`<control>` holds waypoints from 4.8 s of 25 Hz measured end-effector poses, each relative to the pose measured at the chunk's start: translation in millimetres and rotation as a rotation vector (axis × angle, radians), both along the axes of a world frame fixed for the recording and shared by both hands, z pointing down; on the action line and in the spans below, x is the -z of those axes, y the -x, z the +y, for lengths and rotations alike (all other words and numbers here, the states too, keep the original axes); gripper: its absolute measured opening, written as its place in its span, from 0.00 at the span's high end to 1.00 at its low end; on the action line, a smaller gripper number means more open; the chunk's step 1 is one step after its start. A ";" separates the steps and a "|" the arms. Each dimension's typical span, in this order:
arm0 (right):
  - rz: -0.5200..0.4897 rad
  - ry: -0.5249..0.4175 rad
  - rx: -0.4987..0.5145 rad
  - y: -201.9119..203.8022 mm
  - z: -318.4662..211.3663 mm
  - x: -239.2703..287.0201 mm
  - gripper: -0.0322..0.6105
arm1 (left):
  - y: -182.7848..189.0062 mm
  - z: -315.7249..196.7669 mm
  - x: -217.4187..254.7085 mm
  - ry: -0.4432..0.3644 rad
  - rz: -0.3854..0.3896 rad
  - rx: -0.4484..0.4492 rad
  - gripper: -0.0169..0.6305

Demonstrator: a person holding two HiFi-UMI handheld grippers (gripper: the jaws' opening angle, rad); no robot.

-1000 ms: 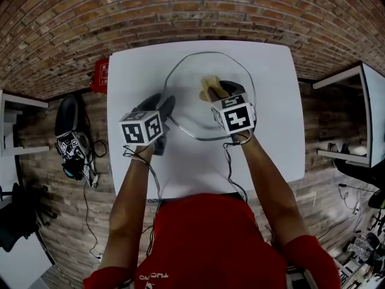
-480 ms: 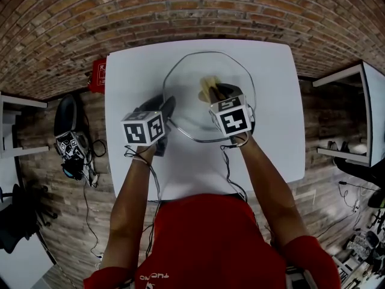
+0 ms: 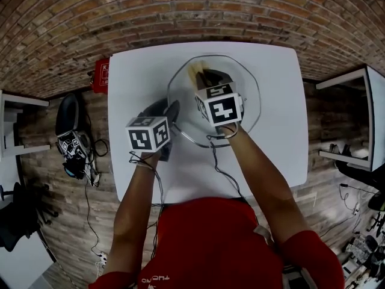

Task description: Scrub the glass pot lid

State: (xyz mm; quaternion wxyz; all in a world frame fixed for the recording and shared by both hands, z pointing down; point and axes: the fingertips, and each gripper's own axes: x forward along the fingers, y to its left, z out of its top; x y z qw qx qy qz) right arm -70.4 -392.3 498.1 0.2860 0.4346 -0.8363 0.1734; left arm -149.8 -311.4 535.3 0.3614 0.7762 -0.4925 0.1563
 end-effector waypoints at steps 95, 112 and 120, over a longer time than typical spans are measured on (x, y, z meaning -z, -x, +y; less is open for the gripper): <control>0.105 0.113 -0.114 -73.7 86.4 -13.9 0.87 | -3.2 0.7 2.1 -0.017 -0.017 -0.034 0.76; 0.078 0.054 -0.087 -54.8 54.2 -13.9 0.72 | 13.7 4.8 19.8 -0.111 -0.041 -0.007 0.68; -0.178 -0.199 0.002 -58.6 94.1 77.1 0.72 | 14.2 31.0 136.5 -0.436 -0.010 0.084 0.68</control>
